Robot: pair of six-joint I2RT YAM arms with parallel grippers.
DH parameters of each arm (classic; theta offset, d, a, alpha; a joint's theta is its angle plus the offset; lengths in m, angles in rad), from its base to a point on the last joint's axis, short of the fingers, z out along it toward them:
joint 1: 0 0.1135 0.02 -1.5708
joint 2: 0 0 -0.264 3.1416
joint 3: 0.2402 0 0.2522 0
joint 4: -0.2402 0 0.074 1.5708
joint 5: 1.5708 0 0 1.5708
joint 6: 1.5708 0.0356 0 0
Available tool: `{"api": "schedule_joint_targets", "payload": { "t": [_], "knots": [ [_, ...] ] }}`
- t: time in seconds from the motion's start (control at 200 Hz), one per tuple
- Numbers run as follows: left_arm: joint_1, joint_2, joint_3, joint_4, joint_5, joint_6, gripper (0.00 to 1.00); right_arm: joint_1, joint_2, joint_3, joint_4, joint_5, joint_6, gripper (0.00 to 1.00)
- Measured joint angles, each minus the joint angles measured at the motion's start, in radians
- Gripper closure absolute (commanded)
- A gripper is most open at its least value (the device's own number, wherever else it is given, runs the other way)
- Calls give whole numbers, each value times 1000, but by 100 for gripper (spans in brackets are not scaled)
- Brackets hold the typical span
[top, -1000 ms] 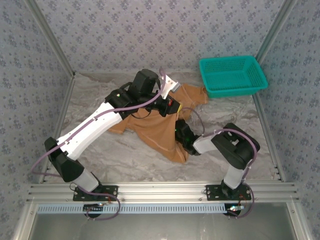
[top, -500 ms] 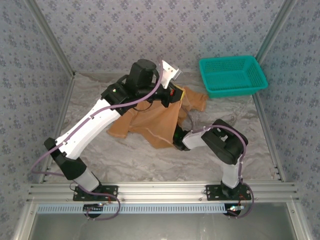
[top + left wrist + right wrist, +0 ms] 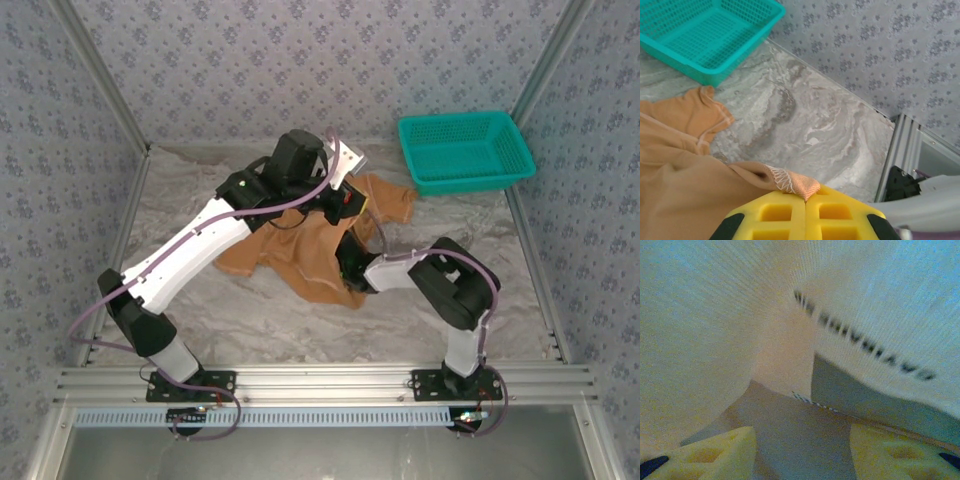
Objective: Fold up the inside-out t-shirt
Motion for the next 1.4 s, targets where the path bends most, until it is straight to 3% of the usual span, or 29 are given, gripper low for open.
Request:
{"api": "schedule_joint_targets", "payload": {
  "t": [0.195,0.625,0.959,1.254,1.399],
  "knots": [
    [0,1,-24,1,44,0,100,-14,87,77,-45,8,23,51],
    [0,-32,-108,0,53,38,100,-106,95,63,-98,5,95,50],
    [-53,-24,-48,58,181,26,100,-95,158,151,-127,13,144,45],
    [-54,-34,36,119,257,11,100,-115,191,239,-208,14,174,35],
    [-54,-35,34,120,256,10,100,-124,208,286,-257,27,204,22]
  ]
}}
